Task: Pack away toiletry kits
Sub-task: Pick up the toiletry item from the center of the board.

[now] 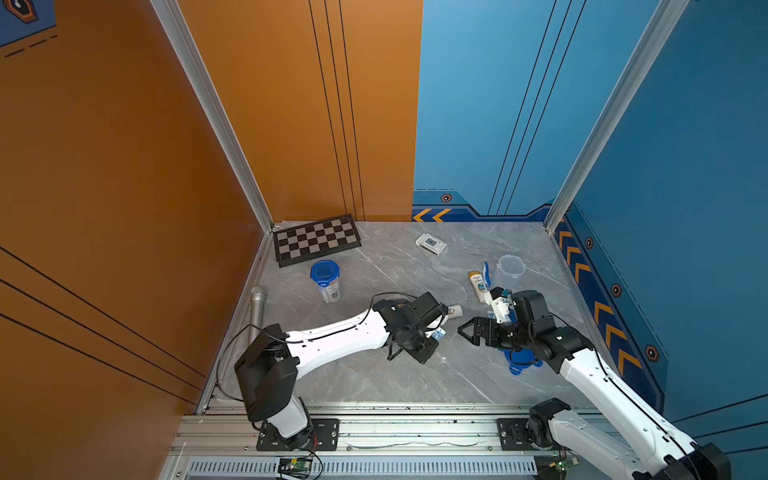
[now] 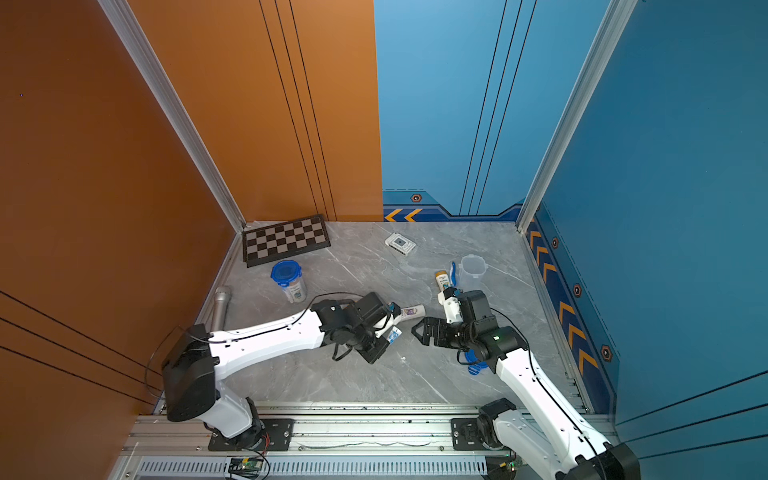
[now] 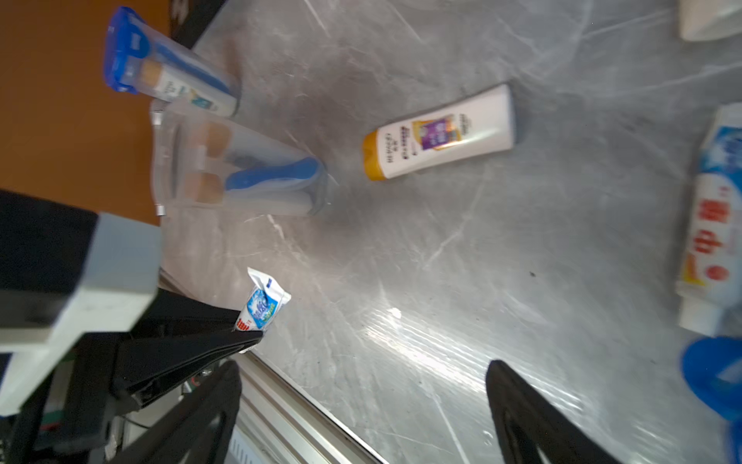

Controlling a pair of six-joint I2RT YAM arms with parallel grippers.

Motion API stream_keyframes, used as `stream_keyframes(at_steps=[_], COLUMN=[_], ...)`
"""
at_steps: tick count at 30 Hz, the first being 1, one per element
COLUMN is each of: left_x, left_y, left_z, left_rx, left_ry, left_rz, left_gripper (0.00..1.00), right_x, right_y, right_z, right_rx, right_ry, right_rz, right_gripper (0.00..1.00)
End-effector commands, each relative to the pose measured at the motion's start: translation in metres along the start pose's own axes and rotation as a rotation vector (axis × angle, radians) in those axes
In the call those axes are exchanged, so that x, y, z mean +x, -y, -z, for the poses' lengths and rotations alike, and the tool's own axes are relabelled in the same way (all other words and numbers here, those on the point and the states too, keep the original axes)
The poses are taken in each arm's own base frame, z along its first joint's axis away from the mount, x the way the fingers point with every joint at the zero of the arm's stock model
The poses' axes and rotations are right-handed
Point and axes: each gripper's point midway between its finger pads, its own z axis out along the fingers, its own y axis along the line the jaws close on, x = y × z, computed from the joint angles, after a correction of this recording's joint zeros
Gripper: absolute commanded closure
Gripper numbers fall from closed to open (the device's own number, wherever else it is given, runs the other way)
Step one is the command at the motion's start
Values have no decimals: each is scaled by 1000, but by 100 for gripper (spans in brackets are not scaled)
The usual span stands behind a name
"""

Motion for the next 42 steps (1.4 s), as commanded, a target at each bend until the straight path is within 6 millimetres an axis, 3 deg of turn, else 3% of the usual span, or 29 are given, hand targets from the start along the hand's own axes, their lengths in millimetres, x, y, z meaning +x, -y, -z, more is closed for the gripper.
stream_keyframes(at_steps=[1, 4, 12, 22, 27, 30, 38, 40, 42], left_x=[-21, -27, -27, -20, -19, -17, -18, -17, -15], left_y=[1, -2, -7, -9, -10, -12, -26, -29, -35], left_z=[29, 44, 59, 66, 64, 62, 63, 63, 65], left_rx=[37, 39, 34, 37, 38, 30, -10, -15, -28], left_ry=[92, 134, 176, 187, 182, 175, 186, 185, 194], left_rz=[37, 46, 63, 65, 66, 65, 102, 111, 134], left_gripper=[96, 97, 98, 99, 99, 100, 99, 89, 71], right_x=[-2, 0, -9, -36, -42, -42, -45, -48, -54], right_y=[-40, -57, -96, -117, -129, -137, -134, -136, -135], right_z=[-7, -16, -30, -35, -43, -46, -48, -47, -46], right_rx=[-204, -247, -338, -437, -461, -486, -477, -476, -446], right_ry=[-24, -77, -159, -129, -135, -139, -137, -135, -116], right_rz=[35, 67, 128, 105, 116, 127, 125, 128, 148], right_gripper=[7, 11, 28, 39, 53, 66, 94, 98, 100])
